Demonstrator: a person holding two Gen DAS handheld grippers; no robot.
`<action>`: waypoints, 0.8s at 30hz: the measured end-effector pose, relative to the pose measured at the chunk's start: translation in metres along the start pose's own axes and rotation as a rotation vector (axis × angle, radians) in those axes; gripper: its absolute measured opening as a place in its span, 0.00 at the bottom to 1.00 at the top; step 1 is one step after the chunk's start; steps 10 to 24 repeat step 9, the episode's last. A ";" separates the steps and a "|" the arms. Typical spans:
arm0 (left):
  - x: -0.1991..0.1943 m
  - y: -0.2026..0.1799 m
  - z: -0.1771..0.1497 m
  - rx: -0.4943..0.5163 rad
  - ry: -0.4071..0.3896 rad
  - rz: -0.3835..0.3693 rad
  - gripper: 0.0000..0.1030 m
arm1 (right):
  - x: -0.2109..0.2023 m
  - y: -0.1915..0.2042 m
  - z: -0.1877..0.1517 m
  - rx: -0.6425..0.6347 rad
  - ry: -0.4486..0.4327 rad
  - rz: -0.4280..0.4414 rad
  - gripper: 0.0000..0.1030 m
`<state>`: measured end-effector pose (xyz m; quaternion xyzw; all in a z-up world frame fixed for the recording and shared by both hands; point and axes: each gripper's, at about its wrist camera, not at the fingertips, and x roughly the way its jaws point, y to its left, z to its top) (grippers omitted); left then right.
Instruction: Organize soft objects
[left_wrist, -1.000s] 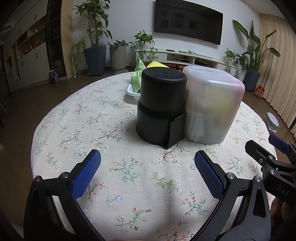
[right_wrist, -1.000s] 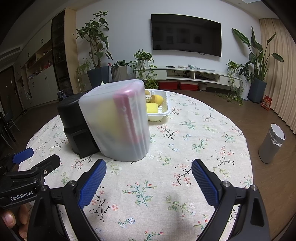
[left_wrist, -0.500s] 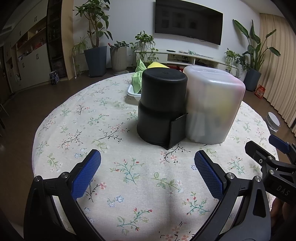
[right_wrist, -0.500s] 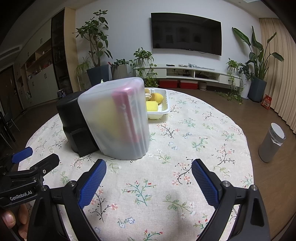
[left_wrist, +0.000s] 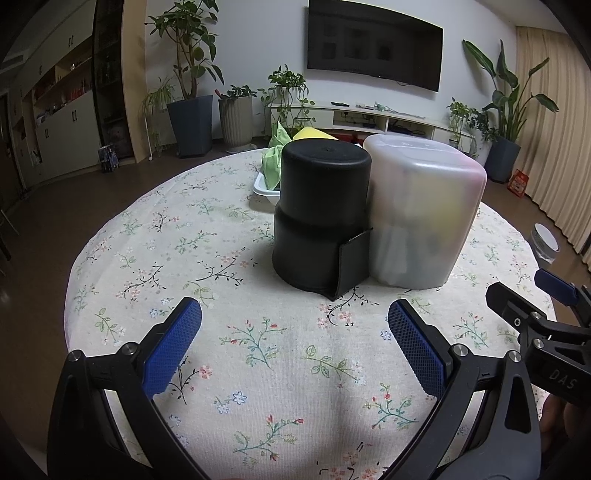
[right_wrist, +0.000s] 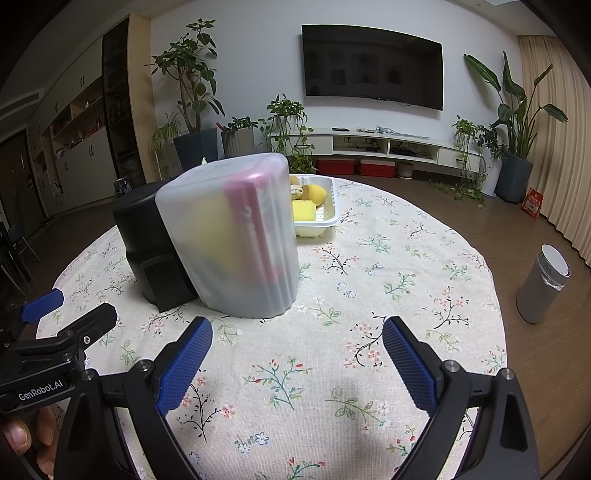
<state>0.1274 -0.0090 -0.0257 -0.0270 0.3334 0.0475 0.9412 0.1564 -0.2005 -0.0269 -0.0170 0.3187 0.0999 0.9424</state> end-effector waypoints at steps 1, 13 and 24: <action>0.000 0.000 0.000 0.000 0.000 0.000 1.00 | 0.000 0.000 0.000 0.001 0.000 0.000 0.93; 0.002 0.000 -0.001 -0.006 0.012 -0.013 1.00 | 0.000 0.000 0.001 0.001 0.000 0.001 0.93; 0.002 0.000 -0.001 -0.006 0.012 -0.013 1.00 | 0.000 0.000 0.001 0.001 0.000 0.001 0.93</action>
